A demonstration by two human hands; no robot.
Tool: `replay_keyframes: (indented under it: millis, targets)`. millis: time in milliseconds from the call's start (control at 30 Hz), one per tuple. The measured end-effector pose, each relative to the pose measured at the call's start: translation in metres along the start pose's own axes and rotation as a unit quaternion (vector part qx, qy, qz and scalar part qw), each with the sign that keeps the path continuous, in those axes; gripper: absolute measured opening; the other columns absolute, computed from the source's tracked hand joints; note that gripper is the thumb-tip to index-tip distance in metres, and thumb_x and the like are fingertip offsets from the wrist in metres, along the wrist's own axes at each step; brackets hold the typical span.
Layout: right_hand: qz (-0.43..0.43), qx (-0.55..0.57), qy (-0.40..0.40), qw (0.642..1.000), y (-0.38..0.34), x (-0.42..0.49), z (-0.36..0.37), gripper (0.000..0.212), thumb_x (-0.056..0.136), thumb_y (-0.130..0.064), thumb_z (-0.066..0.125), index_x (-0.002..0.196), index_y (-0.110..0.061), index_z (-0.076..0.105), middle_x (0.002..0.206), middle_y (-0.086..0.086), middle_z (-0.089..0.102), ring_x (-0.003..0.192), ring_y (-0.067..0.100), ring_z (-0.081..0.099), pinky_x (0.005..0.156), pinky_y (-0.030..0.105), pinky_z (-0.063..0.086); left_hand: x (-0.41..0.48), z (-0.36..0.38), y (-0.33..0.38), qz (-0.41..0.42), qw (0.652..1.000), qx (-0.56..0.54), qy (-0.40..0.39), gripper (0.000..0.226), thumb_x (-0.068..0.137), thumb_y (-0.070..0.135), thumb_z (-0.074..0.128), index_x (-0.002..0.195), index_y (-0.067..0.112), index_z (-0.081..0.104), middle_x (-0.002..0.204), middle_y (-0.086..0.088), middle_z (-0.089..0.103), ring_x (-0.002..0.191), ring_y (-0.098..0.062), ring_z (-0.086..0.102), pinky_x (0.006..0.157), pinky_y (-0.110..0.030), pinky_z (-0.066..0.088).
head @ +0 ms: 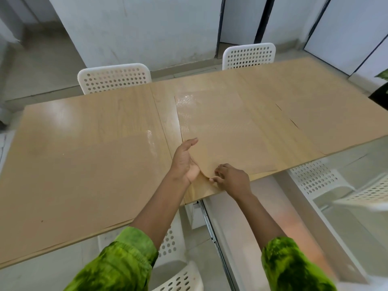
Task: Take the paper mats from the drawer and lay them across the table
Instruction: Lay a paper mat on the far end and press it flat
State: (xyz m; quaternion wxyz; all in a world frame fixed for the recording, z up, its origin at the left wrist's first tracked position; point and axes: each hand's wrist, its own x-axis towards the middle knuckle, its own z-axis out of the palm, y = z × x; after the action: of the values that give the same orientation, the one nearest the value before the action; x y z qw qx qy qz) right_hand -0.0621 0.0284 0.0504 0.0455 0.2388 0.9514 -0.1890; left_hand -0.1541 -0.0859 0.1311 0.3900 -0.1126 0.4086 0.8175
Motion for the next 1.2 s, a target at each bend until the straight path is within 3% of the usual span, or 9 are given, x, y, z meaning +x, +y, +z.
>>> replay_keyframes:
  millis: [100,233,333,533,667,767,900,1067,1200]
  targets:
    - [0.004,0.0,0.001,1.0,0.0,0.002,-0.001,0.032,0.086,-0.043,0.055,0.105,-0.021,0.066,0.122,-0.008,0.06,0.102,0.02,0.062,0.082,0.03,0.045,0.0,0.002,0.001,0.011,1.0,-0.004,-0.015,0.011,0.091,0.012,0.049,0.083,0.015,0.056,0.065,0.001,0.073,0.069,-0.016,0.07,0.08,-0.036,0.052]
    - [0.0,0.008,0.008,1.0,0.002,0.002,-0.001,0.028,0.088,-0.04,0.053,0.105,-0.023,0.068,0.122,-0.009,0.06,0.102,0.019,0.062,0.081,0.03,0.046,0.004,0.005,0.003,0.019,0.999,0.031,0.0,0.009,0.092,0.023,0.05,0.096,0.019,0.057,0.1,0.004,0.063,0.095,-0.01,0.058,0.087,-0.031,0.048]
    - [-0.001,0.01,0.013,1.0,0.003,0.003,-0.002,0.028,0.09,-0.038,0.05,0.104,-0.024,0.069,0.121,-0.009,0.061,0.101,0.018,0.063,0.08,0.029,0.045,0.007,0.004,0.004,0.023,0.995,0.096,0.006,0.045,0.091,0.032,0.047,0.134,0.015,0.047,0.144,0.001,0.043,0.135,-0.01,0.036,0.117,-0.033,0.021]
    - [0.0,0.014,0.038,0.999,0.006,0.004,-0.001,0.028,0.094,-0.038,0.045,0.109,-0.028,0.066,0.118,-0.01,0.065,0.101,0.021,0.063,0.077,0.027,0.044,0.005,-0.005,0.0,0.026,0.994,0.101,0.025,0.053,0.093,0.03,0.048,0.142,0.017,0.036,0.153,0.002,0.03,0.143,-0.011,0.019,0.12,-0.04,0.004]
    - [0.045,0.11,0.062,0.991,0.004,0.009,-0.012,0.024,0.095,-0.035,0.044,0.092,-0.027,0.066,0.09,0.0,0.069,0.086,0.022,0.062,0.07,0.03,0.042,-0.002,-0.021,-0.037,0.041,0.987,0.129,0.09,0.081,0.087,0.025,0.06,0.149,0.024,0.008,0.157,0.001,0.015,0.144,-0.018,0.016,0.116,-0.036,0.014]
    - [0.067,0.224,0.124,0.964,-0.003,0.012,-0.031,0.024,0.092,-0.028,0.048,0.077,-0.017,0.063,0.078,0.003,0.067,0.077,0.021,0.06,0.064,0.032,0.04,-0.001,-0.016,-0.062,0.002,0.978,0.209,0.017,0.081,0.091,0.01,0.054,0.151,0.024,0.001,0.154,-0.003,0.022,0.133,-0.016,0.031,0.111,-0.032,0.028]
    - [0.013,0.259,0.176,0.95,-0.027,0.01,-0.071,0.023,0.091,-0.021,0.05,0.079,-0.008,0.065,0.078,0.004,0.067,0.073,0.02,0.059,0.062,0.026,0.041,0.01,0.008,-0.065,0.015,0.931,0.355,-0.082,0.071,0.09,0.001,0.053,0.148,0.02,0.017,0.14,-0.004,0.045,0.12,-0.017,0.049,0.1,-0.038,0.047]
    - [-0.055,0.278,0.111,0.952,-0.068,0.006,-0.101,0.026,0.092,-0.023,0.052,0.081,-0.003,0.065,0.081,0.008,0.068,0.076,0.021,0.068,0.073,0.035,0.05,0.004,0.022,-0.056,0.135,0.892,0.428,0.062,0.048,0.094,0.014,0.045,0.141,0.007,0.036,0.139,-0.014,0.049,0.124,-0.028,0.052,0.097,-0.038,0.049]
    - [-0.062,0.366,0.095,0.924,-0.088,0.01,-0.114,0.022,0.093,-0.014,0.049,0.087,-0.002,0.066,0.087,0.003,0.065,0.08,0.02,0.068,0.081,0.037,0.051,-0.018,0.014,-0.014,0.197,0.923,0.307,0.126,0.033,0.095,0.003,0.036,0.122,0.02,0.049,0.106,0.001,0.061,0.083,-0.013,0.055,0.059,-0.02,0.042]
